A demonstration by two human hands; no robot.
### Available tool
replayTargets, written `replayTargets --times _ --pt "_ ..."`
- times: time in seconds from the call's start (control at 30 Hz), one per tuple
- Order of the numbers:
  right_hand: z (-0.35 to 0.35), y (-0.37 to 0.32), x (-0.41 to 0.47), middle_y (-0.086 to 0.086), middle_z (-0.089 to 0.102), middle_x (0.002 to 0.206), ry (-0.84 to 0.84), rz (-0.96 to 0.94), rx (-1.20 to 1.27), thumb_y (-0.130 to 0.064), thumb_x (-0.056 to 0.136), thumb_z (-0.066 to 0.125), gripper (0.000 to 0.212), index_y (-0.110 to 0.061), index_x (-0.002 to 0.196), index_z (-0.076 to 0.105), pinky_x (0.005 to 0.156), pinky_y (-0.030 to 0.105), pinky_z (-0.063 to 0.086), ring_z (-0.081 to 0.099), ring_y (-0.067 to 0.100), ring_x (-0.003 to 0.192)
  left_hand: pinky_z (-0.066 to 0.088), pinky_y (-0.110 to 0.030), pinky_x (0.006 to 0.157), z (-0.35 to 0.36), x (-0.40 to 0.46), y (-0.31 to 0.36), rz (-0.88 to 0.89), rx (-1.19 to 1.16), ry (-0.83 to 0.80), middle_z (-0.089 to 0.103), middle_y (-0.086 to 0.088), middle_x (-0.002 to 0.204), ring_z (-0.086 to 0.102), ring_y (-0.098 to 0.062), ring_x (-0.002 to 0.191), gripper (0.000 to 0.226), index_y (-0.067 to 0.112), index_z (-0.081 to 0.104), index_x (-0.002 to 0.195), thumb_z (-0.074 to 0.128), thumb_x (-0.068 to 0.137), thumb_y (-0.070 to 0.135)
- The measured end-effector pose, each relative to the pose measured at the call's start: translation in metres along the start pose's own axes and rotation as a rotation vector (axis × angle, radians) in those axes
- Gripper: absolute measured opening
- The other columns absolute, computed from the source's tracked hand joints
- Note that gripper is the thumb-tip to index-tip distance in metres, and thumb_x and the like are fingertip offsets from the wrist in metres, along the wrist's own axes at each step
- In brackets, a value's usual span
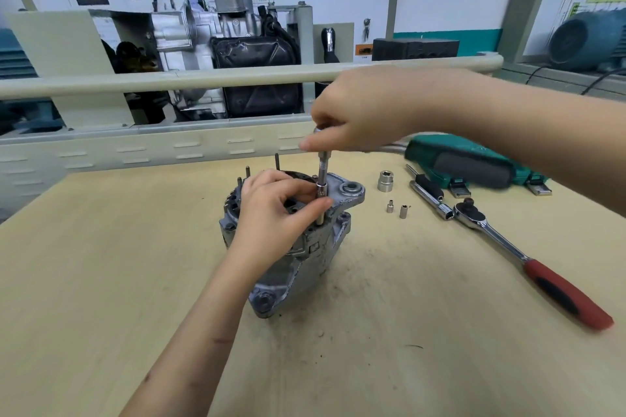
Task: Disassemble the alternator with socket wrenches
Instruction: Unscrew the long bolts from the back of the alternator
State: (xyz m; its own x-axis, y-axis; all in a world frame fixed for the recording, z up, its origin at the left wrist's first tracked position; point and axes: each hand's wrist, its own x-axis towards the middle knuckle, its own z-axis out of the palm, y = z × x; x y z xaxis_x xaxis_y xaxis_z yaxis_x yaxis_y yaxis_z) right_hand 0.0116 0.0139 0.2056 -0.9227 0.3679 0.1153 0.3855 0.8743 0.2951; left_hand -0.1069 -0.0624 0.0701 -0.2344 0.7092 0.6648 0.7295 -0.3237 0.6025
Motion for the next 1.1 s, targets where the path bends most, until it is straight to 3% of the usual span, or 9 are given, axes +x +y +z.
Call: replayTargets --times 0.13,0.27,0.37,0.53,0.63,0.83,0.97,1.03,1.1 --pt "0.0 -0.004 0.0 0.001 0.04 0.056 0.057 -0.014 -0.01 -0.056 0.084 0.043 0.049 -0.013 0.062 0.04 0.05 0.03 0.027 0.034 0.016 0.051 0.036 -0.05 0.096 -0.001 0.001 0.001 -0.003 -0.006 -0.018 0.051 0.029 0.069 0.046 0.005 0.088 0.022 0.036 0.059 0.067 0.077 0.07 0.024" --pt "-0.005 -0.002 -0.003 -0.011 0.046 0.065 -0.031 -0.121 0.028 -0.048 0.087 0.049 0.028 -0.022 0.078 0.044 0.052 0.022 0.029 0.039 0.005 0.058 0.035 -0.049 0.099 -0.005 0.001 0.003 -0.024 -0.048 -0.055 0.051 0.021 0.085 0.046 0.0 0.095 0.02 0.045 0.058 0.073 0.074 0.074 0.035" --pt "-0.005 0.002 -0.005 -0.017 0.043 0.073 -0.072 -0.172 0.09 -0.037 0.088 0.054 0.015 -0.024 0.088 0.046 0.057 0.027 0.029 0.041 0.003 0.065 0.032 -0.05 0.101 -0.007 0.001 0.003 0.003 -0.029 -0.107 0.05 0.023 0.089 0.044 0.002 0.098 0.012 0.042 0.062 0.088 0.065 0.077 0.037" --pt "-0.004 0.003 -0.005 -0.007 0.057 0.097 -0.047 -0.161 0.161 -0.036 0.087 0.056 0.033 -0.016 0.113 0.055 0.077 0.024 0.038 0.051 0.014 0.09 0.035 -0.052 0.097 -0.006 0.001 0.002 -0.006 -0.029 -0.043 0.051 0.026 0.078 0.046 0.004 0.092 0.027 0.043 0.058 0.072 0.073 0.076 0.022" --pt "-0.006 0.005 -0.006 -0.001 0.06 0.112 -0.085 -0.062 0.117 -0.047 0.084 0.053 0.047 -0.018 0.12 0.054 0.086 0.032 0.042 0.054 0.017 0.1 0.035 -0.051 0.097 -0.004 0.002 0.003 -0.005 -0.024 -0.022 0.051 0.026 0.077 0.047 0.004 0.09 0.019 0.036 0.062 0.076 0.075 0.073 0.022" --pt "-0.014 0.005 -0.012 0.001 0.064 0.087 -0.124 -0.088 0.059 -0.058 0.074 0.038 0.057 -0.012 0.099 0.061 0.073 0.036 0.047 0.057 0.02 0.079 0.028 -0.033 0.098 -0.001 0.002 0.0 -0.054 0.024 -0.024 0.051 0.02 0.08 0.046 -0.015 0.098 0.009 0.029 0.066 0.077 0.074 0.072 0.029" --pt "-0.011 0.002 -0.009 -0.006 0.055 0.05 -0.112 -0.023 0.052 -0.067 0.068 0.034 0.06 -0.011 0.062 0.055 0.05 0.024 0.038 0.046 0.008 0.046 0.022 -0.02 0.089 -0.001 0.002 0.0 -0.066 0.039 -0.027 0.053 0.018 0.081 0.047 -0.02 0.104 0.011 0.035 0.062 0.073 0.072 0.071 0.035" --pt "-0.008 0.001 -0.008 -0.004 0.052 0.041 -0.105 0.003 0.094 -0.068 0.069 0.036 0.06 -0.012 0.055 0.051 0.043 0.018 0.036 0.043 0.007 0.037 0.023 -0.021 0.091 -0.002 0.002 0.001 -0.056 0.021 -0.024 0.054 0.019 0.08 0.048 -0.018 0.102 0.011 0.039 0.059 0.069 0.07 0.068 0.041" --pt "-0.007 0.002 -0.008 -0.006 0.054 0.044 -0.082 -0.032 0.096 -0.066 0.067 0.038 0.056 -0.012 0.057 0.05 0.044 0.021 0.035 0.042 0.007 0.04 0.027 -0.03 0.095 -0.001 0.001 0.001 -0.038 0.002 -0.021 0.053 0.022 0.076 0.048 -0.008 0.095 0.012 0.042 0.057 0.065 0.069 0.067 0.043"
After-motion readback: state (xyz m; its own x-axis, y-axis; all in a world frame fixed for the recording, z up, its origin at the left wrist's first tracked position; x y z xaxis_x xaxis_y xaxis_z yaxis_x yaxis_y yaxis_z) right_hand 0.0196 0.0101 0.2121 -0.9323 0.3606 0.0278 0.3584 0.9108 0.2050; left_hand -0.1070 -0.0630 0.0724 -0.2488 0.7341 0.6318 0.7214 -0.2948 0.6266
